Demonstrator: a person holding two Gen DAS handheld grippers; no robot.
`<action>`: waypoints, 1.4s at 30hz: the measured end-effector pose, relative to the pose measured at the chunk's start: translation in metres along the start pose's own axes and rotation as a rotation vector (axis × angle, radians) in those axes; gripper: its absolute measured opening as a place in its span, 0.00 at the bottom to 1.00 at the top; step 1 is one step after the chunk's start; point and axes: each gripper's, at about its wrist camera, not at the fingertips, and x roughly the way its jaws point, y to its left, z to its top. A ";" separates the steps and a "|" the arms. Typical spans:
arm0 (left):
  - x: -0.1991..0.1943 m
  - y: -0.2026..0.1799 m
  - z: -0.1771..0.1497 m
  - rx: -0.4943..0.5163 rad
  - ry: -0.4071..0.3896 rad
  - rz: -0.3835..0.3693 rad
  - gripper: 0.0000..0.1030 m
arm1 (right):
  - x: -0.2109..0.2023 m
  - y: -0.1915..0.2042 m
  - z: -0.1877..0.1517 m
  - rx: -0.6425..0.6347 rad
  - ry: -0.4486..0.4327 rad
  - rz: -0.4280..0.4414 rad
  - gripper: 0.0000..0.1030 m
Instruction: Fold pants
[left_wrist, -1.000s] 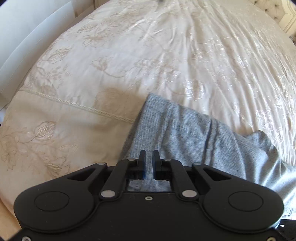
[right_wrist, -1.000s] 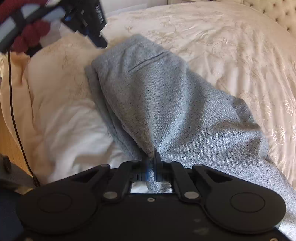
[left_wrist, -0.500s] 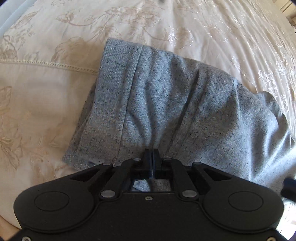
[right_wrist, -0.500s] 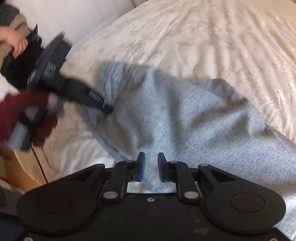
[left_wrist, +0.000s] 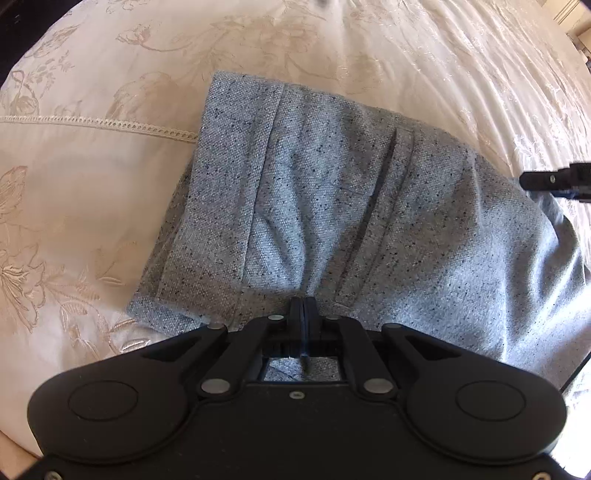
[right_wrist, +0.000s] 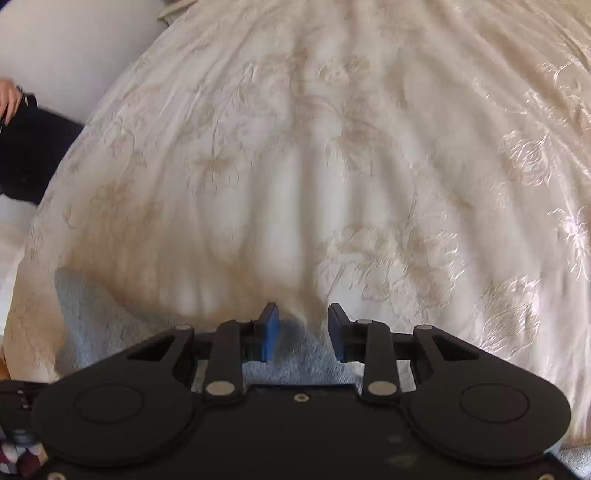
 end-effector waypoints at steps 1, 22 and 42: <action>0.000 0.002 0.000 -0.005 0.001 -0.005 0.11 | -0.006 0.006 -0.011 -0.024 -0.003 0.024 0.32; -0.002 0.004 -0.011 0.051 -0.036 -0.007 0.11 | -0.025 0.000 -0.010 0.233 -0.164 0.044 0.02; -0.028 -0.076 0.020 0.239 0.156 0.045 0.43 | -0.062 0.015 -0.092 0.186 -0.102 -0.209 0.20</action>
